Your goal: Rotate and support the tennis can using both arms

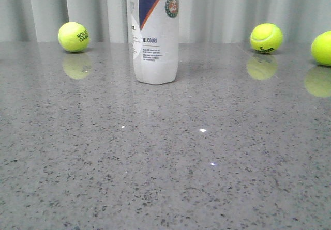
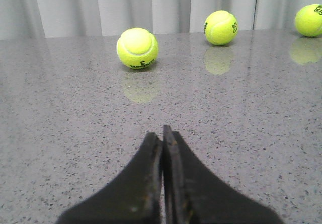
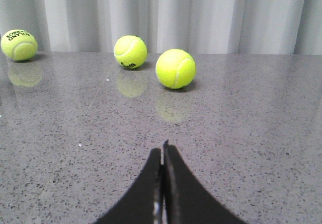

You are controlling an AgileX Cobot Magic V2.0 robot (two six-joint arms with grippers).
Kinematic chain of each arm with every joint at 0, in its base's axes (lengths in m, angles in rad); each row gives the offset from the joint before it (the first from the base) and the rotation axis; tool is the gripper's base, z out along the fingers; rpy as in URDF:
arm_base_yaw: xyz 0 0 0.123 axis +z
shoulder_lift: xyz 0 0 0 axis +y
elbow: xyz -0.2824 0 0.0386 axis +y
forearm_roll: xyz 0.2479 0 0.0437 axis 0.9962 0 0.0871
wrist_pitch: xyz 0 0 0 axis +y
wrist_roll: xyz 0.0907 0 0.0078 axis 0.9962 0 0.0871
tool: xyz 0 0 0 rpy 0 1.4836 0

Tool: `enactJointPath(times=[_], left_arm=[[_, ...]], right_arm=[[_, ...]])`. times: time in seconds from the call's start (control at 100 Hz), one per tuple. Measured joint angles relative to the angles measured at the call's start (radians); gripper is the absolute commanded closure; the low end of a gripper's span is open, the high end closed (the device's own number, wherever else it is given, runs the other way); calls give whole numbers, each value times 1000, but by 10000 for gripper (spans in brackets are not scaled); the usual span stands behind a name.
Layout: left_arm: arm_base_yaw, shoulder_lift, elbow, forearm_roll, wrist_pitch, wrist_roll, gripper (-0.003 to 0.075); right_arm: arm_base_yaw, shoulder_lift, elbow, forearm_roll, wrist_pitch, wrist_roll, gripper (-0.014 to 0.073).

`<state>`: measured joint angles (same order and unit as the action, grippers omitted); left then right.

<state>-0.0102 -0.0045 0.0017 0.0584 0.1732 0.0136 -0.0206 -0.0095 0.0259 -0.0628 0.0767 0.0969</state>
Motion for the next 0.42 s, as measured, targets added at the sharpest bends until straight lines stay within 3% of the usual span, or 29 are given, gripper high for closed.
enactJointPath(times=[0.42], left_arm=[[0,0,0,0,0,0,738]], right_arm=[[0,0,0,0,8,0,655]])
